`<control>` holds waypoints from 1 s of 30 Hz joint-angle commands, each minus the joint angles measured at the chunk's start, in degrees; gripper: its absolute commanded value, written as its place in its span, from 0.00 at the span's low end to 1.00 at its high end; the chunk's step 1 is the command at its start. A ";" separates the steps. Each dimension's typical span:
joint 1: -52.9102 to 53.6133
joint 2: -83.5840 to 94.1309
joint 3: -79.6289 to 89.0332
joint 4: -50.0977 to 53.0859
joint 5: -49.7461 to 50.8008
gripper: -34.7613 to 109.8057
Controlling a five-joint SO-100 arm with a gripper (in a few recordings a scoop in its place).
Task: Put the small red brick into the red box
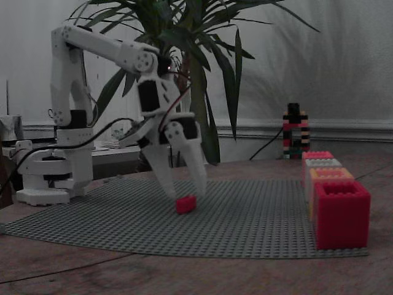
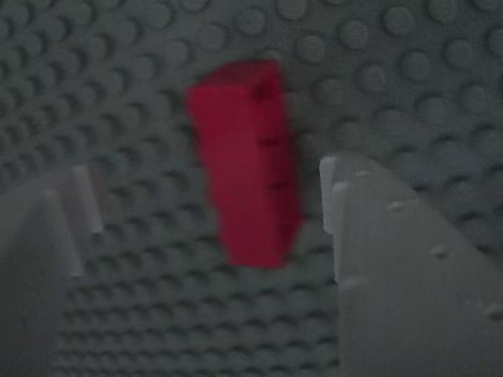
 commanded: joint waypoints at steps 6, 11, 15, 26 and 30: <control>-0.18 -1.49 -2.64 -1.67 -0.44 0.40; -0.18 -3.60 -2.55 -3.43 -0.88 0.34; -0.18 -3.16 -2.55 -4.39 -0.88 0.27; 2.37 -2.72 -18.11 -4.39 0.79 0.24; 6.15 -9.05 -31.20 -7.73 0.00 0.24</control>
